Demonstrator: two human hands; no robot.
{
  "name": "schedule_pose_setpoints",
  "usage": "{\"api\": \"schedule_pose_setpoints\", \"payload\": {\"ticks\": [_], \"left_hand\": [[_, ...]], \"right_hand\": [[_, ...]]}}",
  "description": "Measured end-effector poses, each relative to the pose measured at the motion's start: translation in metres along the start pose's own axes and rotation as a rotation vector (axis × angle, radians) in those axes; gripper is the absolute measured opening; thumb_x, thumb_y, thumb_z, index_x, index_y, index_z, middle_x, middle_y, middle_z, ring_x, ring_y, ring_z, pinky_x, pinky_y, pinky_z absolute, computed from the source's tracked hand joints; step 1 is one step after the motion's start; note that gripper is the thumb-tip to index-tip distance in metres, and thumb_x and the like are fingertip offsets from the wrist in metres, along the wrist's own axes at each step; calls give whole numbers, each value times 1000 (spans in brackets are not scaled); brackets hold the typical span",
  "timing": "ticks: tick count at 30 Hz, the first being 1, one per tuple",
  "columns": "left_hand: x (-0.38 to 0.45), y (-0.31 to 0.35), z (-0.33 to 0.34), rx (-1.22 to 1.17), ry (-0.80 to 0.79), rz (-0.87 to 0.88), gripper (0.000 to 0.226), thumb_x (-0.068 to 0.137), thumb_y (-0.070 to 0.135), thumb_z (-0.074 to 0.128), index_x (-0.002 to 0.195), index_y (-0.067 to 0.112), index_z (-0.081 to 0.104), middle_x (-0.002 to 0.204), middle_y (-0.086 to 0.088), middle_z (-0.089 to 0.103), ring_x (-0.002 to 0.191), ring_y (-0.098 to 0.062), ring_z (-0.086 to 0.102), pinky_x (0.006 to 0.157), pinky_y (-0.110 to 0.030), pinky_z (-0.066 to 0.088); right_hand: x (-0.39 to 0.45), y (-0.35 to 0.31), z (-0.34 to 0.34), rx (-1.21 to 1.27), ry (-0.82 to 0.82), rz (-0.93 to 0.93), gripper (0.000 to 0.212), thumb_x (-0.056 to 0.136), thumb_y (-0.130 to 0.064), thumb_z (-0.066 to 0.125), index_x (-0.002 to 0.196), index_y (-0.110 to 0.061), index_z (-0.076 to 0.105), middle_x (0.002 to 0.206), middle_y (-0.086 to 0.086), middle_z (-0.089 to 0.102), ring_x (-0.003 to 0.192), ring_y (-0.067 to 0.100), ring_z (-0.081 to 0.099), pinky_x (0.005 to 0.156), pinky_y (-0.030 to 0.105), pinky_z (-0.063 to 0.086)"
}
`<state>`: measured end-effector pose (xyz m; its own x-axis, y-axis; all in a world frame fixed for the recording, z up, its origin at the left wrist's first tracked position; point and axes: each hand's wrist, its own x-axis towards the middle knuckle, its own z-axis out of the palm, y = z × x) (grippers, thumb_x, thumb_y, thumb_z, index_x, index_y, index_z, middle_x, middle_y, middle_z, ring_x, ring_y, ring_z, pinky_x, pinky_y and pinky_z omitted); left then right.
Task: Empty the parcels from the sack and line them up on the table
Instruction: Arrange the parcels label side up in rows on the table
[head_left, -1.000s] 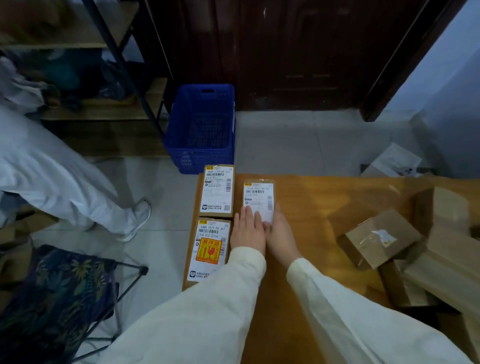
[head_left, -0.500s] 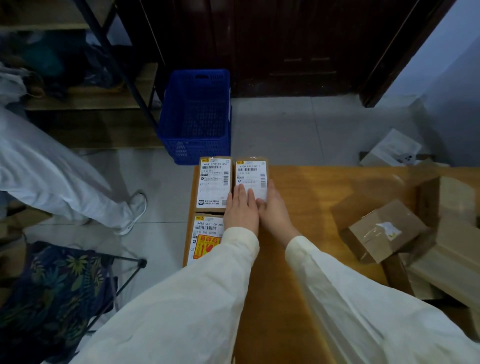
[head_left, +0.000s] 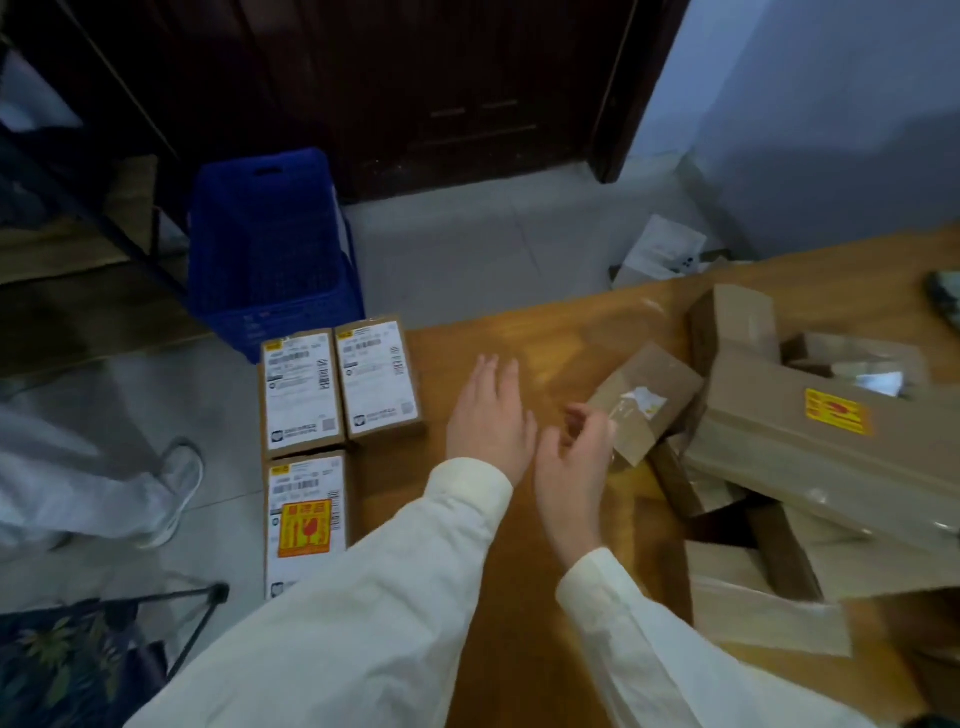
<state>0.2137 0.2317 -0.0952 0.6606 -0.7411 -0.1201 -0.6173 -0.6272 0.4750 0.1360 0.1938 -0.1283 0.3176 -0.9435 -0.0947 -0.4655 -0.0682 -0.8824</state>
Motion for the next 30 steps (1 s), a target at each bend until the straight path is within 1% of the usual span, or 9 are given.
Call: {"api": "schedule_pose_setpoints", "payload": {"ticks": [4,9,11,13,18,21,24,26,30], "left_hand": [[16,36,46,-131,-207,30,66,91,34,52,146,17,19,154,-8,19,142,-24,21,114,-38,27],[25,52,84,-213,-288,30,83,78,51,64,144,23,22,153,-5,20,140,-24,24,112,-39,31],[24,55,93,-205,-281,41,86,74,53,67,143,24,23,151,-6,21,138,-27,27,110,-39,33],[22,56,100,-190,-254,33,89,73,51,68,143,25,20,151,-7,19,137,-28,27,110,-40,33],[13,51,98,-278,-132,-97,90,70,46,72,142,27,22,138,-7,29,128,-26,34,104,-35,36],[4,46,88,-635,-74,-361,75,76,37,69,140,26,31,138,-4,37,124,-24,41,105,-37,37],[-10,38,79,-1274,-72,-700,44,87,33,52,128,17,48,129,-11,53,114,-27,52,96,-42,46],[-22,34,75,-1651,-137,-810,40,88,35,42,118,12,54,114,-15,60,104,-30,57,89,-42,48],[-48,23,78,-1746,-124,-908,47,86,44,35,112,12,57,113,-16,59,106,-37,52,102,-49,41]], "right_hand": [[5,28,-34,-122,87,176,29,88,-1,50,117,2,48,122,14,42,115,27,46,97,33,41],[5,48,-49,-176,218,111,36,81,9,46,115,0,53,116,15,52,113,31,48,99,41,42],[9,54,-51,-124,134,235,41,83,5,43,124,1,49,122,17,52,118,32,47,102,42,39],[7,53,-53,131,-17,347,49,85,5,41,132,-8,42,127,9,54,119,22,51,103,38,42],[-4,51,-65,373,-106,351,56,91,7,38,139,-23,37,126,-8,48,123,9,45,104,27,38],[-7,54,-70,445,-116,374,47,96,-5,40,138,-25,38,136,-6,46,126,10,43,108,34,36],[-4,56,-66,535,-191,501,48,97,-28,46,143,-27,33,142,-1,43,129,18,43,110,43,37],[1,54,-62,565,-292,568,45,95,-34,49,138,-23,41,137,4,50,124,21,49,107,46,40],[-4,57,-60,515,-453,556,31,92,-34,54,120,-19,57,116,3,64,105,18,61,97,41,50]]}}
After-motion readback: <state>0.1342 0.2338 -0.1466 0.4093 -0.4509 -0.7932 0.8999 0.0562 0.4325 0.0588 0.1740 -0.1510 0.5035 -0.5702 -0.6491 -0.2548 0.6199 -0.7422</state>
